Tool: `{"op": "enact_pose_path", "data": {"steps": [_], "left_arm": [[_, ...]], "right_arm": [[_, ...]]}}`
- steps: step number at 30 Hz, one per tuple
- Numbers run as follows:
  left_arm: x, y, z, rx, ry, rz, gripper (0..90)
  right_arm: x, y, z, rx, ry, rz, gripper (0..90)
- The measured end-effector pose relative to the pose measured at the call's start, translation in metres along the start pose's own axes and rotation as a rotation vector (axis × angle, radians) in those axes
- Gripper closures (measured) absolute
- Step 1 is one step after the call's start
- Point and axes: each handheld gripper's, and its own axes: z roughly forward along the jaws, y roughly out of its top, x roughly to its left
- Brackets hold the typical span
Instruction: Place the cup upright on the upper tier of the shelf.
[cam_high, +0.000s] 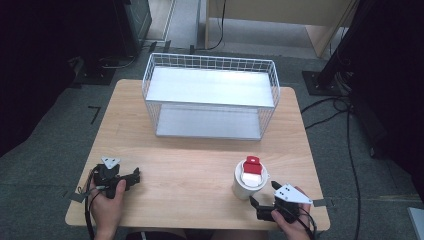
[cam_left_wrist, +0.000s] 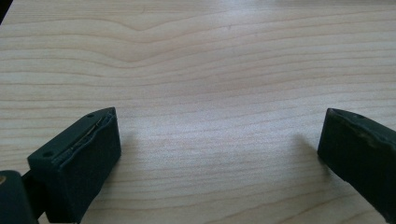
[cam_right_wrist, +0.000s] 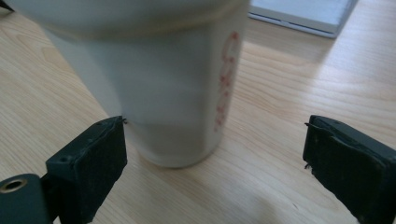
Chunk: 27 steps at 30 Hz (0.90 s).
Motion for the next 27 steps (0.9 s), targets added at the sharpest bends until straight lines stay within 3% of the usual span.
{"op": "enact_pose_path", "data": {"steps": [4,10,16,27], "left_arm": [[0.000,0.000,0.000,0.001,0.000,0.000,0.0],[0.000,0.000,0.000,0.000,0.000,0.000,0.0],[0.000,0.000,0.000,0.001,0.000,0.000,0.0],[0.000,0.000,0.000,0.000,0.000,0.000,0.0]], "right_arm": [[0.005,0.003,0.002,-0.014,0.013,-0.002,7.1],[0.012,0.014,0.004,-0.067,0.074,0.046,8.2],[0.021,0.021,0.009,-0.093,0.056,0.056,12.5],[0.028,0.026,0.022,-0.106,0.007,0.048,9.5]]}}
